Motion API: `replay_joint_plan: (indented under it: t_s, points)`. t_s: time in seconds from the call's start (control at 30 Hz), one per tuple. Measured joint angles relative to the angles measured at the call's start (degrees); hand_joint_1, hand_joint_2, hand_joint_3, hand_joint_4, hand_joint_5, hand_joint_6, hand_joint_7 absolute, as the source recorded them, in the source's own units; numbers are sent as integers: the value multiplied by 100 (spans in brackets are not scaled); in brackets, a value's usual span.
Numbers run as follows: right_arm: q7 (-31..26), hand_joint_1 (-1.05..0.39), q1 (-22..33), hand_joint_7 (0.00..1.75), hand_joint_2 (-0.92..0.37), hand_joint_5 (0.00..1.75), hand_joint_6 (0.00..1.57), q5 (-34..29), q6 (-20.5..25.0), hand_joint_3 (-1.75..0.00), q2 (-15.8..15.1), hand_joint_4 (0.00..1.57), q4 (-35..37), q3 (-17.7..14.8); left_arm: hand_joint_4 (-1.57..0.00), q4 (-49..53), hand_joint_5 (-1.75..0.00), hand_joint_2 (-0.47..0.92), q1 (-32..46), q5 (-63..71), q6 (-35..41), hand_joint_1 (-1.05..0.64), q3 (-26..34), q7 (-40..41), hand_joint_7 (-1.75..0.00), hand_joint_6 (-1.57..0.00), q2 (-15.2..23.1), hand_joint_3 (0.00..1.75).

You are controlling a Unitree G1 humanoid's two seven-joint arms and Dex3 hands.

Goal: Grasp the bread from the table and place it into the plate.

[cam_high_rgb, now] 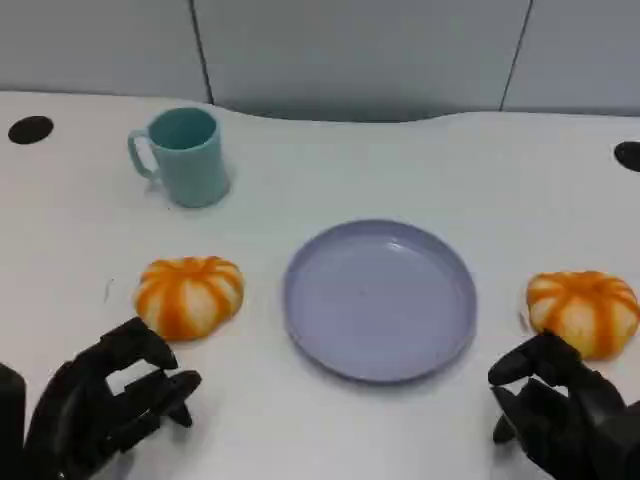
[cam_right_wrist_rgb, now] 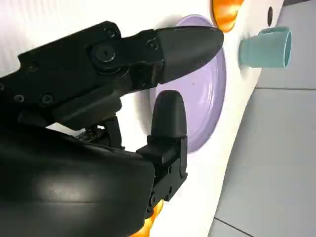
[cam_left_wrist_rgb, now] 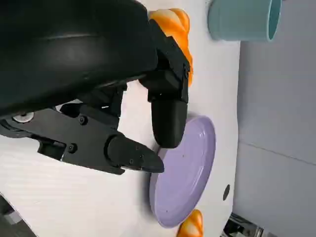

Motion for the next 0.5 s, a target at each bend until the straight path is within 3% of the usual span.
replay_joint_plan:
  t_s: [0.5]
  points:
    - [-8,-27,54,175,-92,175,34,9,45,-33,13,56,-38,13,-65,-107,-175,92,56,5,3,-24,8,1,-175,-50,0,6]
